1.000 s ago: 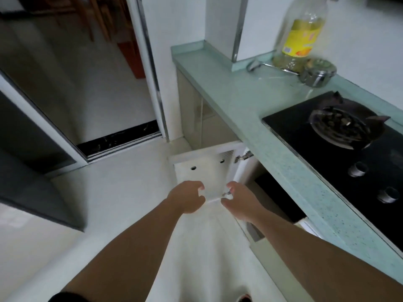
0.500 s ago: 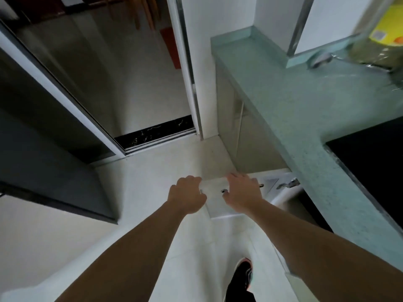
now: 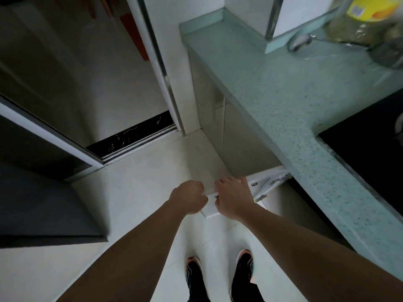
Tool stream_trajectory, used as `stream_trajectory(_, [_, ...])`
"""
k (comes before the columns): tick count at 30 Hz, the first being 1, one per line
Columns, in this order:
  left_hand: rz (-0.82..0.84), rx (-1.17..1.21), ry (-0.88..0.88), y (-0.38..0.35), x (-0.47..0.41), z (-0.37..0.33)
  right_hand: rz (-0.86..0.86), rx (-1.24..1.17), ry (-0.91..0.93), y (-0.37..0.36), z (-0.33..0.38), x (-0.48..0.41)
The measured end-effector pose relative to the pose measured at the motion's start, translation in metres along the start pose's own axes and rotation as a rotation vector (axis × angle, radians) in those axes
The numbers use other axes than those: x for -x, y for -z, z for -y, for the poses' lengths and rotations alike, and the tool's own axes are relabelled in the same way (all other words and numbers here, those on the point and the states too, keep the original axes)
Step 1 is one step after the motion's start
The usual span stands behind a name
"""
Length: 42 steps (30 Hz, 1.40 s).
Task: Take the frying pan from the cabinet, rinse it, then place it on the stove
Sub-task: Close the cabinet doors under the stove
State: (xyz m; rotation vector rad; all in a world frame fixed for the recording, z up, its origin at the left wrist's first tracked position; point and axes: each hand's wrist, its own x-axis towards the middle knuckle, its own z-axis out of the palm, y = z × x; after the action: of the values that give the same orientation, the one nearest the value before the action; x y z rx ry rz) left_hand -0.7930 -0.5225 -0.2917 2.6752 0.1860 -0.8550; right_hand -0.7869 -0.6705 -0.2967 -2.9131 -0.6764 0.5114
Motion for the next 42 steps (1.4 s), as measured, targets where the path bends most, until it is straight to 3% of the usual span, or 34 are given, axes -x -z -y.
stream_trajectory(17, [0.413,-0.166,-0.355,-0.018,0.014,-0.022,-0.211,-0.052,-0.292,-0.040,0.019,0.072])
stream_trajectory(27, [0.311,-0.372,-0.443,-0.049,0.037,-0.075,-0.104,-0.130,-0.428,-0.057,0.005,0.137])
stream_trajectory(32, [0.326,-0.391,-0.487,-0.058,0.052,-0.098,-0.217,-0.034,-0.637,-0.070,-0.011,0.163])
stream_trajectory(39, [0.363,-0.386,-0.559,-0.084,0.077,-0.135,0.006,0.057,-0.651,-0.066,-0.034,0.215])
stream_trajectory(42, [0.380,-0.378,-0.569,-0.100,0.085,-0.152,0.056,-0.090,-0.697,-0.064,-0.033,0.235])
